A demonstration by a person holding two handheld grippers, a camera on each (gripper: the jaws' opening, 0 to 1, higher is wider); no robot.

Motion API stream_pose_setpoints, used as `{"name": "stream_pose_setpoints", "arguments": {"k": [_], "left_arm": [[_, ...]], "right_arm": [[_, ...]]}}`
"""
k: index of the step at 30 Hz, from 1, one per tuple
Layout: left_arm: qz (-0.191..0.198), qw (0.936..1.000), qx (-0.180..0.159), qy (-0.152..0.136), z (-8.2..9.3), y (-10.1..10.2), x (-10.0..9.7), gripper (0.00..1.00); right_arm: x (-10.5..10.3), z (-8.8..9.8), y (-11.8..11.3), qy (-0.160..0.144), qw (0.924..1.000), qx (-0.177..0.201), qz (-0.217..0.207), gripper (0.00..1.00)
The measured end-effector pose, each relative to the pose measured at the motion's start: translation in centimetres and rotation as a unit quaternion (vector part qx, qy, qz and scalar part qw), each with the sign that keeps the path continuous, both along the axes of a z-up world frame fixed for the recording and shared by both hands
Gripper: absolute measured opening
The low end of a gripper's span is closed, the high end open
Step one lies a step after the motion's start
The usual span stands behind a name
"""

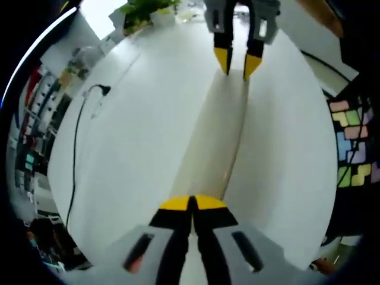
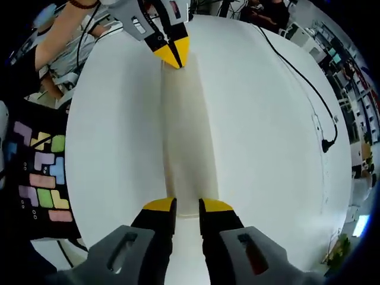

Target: Arrange the utensils inside the cutlery case until each visible utensil rests in its matching compartment.

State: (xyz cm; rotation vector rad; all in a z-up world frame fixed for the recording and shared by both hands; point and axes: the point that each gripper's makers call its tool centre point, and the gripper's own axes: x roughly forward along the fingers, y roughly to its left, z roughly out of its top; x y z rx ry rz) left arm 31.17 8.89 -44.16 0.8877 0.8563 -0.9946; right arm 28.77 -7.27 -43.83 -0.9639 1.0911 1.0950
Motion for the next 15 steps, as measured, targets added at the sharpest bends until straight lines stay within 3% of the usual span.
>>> {"name": "stream_pose_setpoints", "arguments": {"k": [10,15], "left_arm": [[-0.002,0.9999,-0.001,0.014,-0.05,-0.14,0.01,0.0],[0.002,0.9996,-0.016,0.023,-0.06,-0.03,0.04,0.0]], "right_arm": [[-0.11,-0.28,-0.17,0.008,0.9993,-0.034,0.012,0.15],[-0.05,-0.37,-0.32,0.013,0.9994,-0.032,0.009,0.15]]}}
